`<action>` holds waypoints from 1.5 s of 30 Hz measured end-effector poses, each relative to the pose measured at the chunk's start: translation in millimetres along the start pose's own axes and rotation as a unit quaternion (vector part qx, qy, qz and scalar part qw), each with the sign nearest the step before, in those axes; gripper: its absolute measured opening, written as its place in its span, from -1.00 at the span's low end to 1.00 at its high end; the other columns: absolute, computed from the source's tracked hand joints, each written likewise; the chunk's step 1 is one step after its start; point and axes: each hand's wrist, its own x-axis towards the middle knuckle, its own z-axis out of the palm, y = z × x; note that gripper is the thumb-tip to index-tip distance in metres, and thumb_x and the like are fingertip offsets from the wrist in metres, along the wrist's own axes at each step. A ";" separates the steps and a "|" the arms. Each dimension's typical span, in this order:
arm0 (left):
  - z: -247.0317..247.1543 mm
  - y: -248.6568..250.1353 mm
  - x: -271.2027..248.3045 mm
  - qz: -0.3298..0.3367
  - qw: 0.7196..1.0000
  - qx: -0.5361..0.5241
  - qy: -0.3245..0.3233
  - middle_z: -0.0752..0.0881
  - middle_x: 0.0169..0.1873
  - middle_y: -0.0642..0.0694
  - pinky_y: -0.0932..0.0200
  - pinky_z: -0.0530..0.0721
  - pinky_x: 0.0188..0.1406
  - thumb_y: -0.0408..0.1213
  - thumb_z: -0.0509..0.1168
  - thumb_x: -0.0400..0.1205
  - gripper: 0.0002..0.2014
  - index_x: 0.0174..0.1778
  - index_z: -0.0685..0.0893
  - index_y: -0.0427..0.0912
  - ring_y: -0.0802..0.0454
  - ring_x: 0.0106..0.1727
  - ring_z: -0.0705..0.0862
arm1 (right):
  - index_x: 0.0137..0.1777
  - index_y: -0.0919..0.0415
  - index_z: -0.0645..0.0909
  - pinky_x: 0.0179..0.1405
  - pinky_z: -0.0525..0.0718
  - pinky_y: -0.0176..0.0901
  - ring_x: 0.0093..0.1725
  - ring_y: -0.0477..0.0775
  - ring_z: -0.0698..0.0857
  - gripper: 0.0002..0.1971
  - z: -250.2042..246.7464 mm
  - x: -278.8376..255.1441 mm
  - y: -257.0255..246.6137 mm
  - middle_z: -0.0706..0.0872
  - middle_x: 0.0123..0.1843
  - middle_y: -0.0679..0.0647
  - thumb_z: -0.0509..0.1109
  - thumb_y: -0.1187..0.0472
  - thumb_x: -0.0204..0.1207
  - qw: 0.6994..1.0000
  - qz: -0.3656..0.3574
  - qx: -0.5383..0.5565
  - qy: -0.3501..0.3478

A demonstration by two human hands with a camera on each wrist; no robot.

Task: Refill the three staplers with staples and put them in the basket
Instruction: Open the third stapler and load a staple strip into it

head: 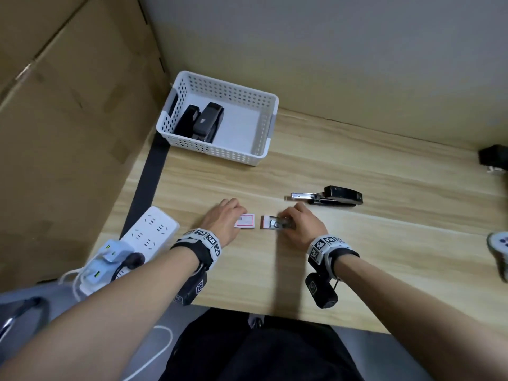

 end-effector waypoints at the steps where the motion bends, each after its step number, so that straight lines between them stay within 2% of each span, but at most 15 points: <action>1: -0.9 0.5 0.4 0.001 1.000 0.004 -0.003 0.56 0.15 0.00 0.17 0.44 0.07 -0.33 0.38 0.55 -0.61 0.31 0.63 -0.04 -0.02 0.23 0.50 | 0.15 -0.15 0.59 -0.12 0.66 -0.07 0.11 0.04 0.63 -0.69 -0.1 -4.6 2.7 0.51 0.10 -0.10 0.47 0.08 0.40 1.000 0.010 0.008 0.005; 4: -4.0 5.3 4.0 -0.002 1.000 0.020 -0.019 0.53 0.20 0.04 0.24 0.36 -0.05 -0.32 0.35 0.57 -0.60 0.34 0.60 0.00 0.02 0.30 0.47 | 0.22 -0.11 0.57 -0.09 0.70 0.01 0.09 0.05 0.63 -0.63 -2.4 -15.8 9.8 0.50 0.14 -0.07 0.47 0.02 0.40 0.999 0.029 0.026 0.013; 6: -5.2 11.5 7.8 -0.003 0.999 0.028 -0.034 0.52 0.23 0.05 0.24 0.36 -0.08 -0.30 0.34 0.57 -0.58 0.37 0.57 0.01 0.04 0.32 0.45 | 0.24 -0.09 0.55 -0.11 0.69 -0.01 0.07 0.01 0.61 -0.58 -3.0 -21.2 13.0 0.49 0.14 -0.08 0.49 -0.08 0.40 0.998 0.022 0.041 0.033; 10: -7.3 25.7 19.5 0.006 0.997 0.048 -0.055 0.53 0.26 0.00 0.05 0.58 0.12 -0.16 0.40 0.52 -0.48 0.43 0.54 -0.02 -0.03 0.34 0.48 | 0.09 -0.01 0.63 -0.21 0.57 -0.13 0.01 0.00 0.58 -0.77 -5.5 -20.1 7.5 0.52 0.06 -0.07 0.41 -0.07 0.53 0.997 -0.008 0.038 0.063; 14: -7.4 38.7 31.6 0.021 0.997 0.055 -0.058 0.54 0.27 -0.01 0.06 0.53 0.20 -0.13 0.40 0.51 -0.45 0.45 0.52 -0.02 -0.03 0.34 0.47 | 0.08 -0.04 0.64 -0.13 0.62 -0.05 0.14 0.05 0.55 -0.78 -5.2 -3.8 -2.0 0.54 0.08 -0.04 0.40 -0.08 0.51 0.999 -0.009 0.029 0.040; 20: -1.7 49.5 42.9 0.027 0.997 0.041 -0.065 0.56 0.17 0.00 0.06 0.56 0.20 -0.16 0.42 0.49 -0.52 0.37 0.59 -0.02 -0.03 0.28 0.50 | 0.15 -0.03 0.61 -0.13 0.67 0.01 0.27 0.06 0.49 -0.69 -4.7 7.7 -3.0 0.53 0.16 -0.03 0.45 -0.07 0.44 0.999 -0.029 -0.017 0.010; 22: 0.4 53.3 44.4 0.032 0.996 0.042 -0.067 0.56 0.14 0.00 0.06 0.55 0.17 -0.10 0.43 0.50 -0.54 0.33 0.61 -0.02 -0.02 0.26 0.49 | 0.14 -0.01 0.58 -0.17 0.67 0.00 0.26 0.06 0.50 -0.69 -3.8 7.1 -1.1 0.52 0.17 -0.03 0.46 -0.04 0.43 0.999 -0.037 -0.011 0.023; 25: 3.6 60.9 45.6 0.048 0.995 0.047 -0.074 0.55 0.07 0.00 0.05 0.56 0.10 0.05 0.41 0.49 -0.56 0.26 0.65 -0.01 -0.01 0.19 0.49 | 0.10 0.04 0.55 -0.28 0.57 -0.06 0.24 0.08 0.50 -0.71 -3.2 4.3 1.3 0.52 0.16 0.00 0.45 0.00 0.44 0.998 -0.052 -0.009 0.033; 28: 5.3 65.3 45.2 0.060 0.995 0.047 -0.070 0.56 0.03 0.00 0.02 0.57 0.08 0.11 0.39 0.50 -0.58 0.22 0.68 0.02 -0.01 0.16 0.50 | 0.05 0.03 0.61 -0.26 0.59 -0.07 0.24 0.07 0.49 -0.76 -1.3 4.4 5.9 0.53 0.15 -0.01 0.44 -0.04 0.46 0.998 -0.064 -0.009 0.020; 31: 6.5 67.1 42.7 0.057 0.996 0.036 -0.065 0.57 0.02 0.00 -0.01 0.57 0.08 0.08 0.37 0.48 -0.60 0.18 0.69 0.00 -0.04 0.18 0.50 | 0.03 -0.02 0.66 -0.21 0.66 -0.02 0.24 0.03 0.47 -0.79 -0.9 5.2 8.3 0.52 0.13 -0.05 0.41 -0.06 0.47 0.998 -0.053 0.002 0.023; 34: 7.0 68.1 41.4 0.053 0.995 0.045 -0.071 0.55 0.03 0.04 -0.03 0.57 0.11 0.11 0.39 0.42 -0.54 0.20 0.68 0.02 0.00 0.18 0.48 | 0.05 -0.05 0.68 -0.22 0.65 -0.03 0.23 0.01 0.47 -0.79 -1.6 4.3 9.2 0.52 0.12 -0.07 0.39 -0.08 0.48 0.998 -0.058 -0.008 0.015; 39: 13.2 70.8 40.0 0.059 0.994 0.060 -0.063 0.54 0.03 0.03 0.02 0.55 0.12 0.09 0.32 0.51 -0.62 0.17 0.68 -0.01 -0.01 0.19 0.47 | 0.08 -0.06 0.68 -0.21 0.63 -0.07 0.24 -0.02 0.46 -0.77 -1.6 -1.0 10.7 0.52 0.15 -0.09 0.41 -0.06 0.45 0.998 -0.063 -0.004 0.008; 45: 9.6 70.1 35.6 0.071 0.993 0.060 -0.070 0.54 0.12 -0.01 0.05 0.47 0.15 -0.09 0.38 0.55 -0.55 0.38 0.59 0.00 -0.02 0.26 0.45 | 0.07 -0.03 0.69 -0.25 0.55 -0.11 0.25 -0.01 0.45 -0.80 0.0 -4.0 6.2 0.53 0.16 -0.09 0.41 0.00 0.47 0.999 -0.047 -0.017 0.017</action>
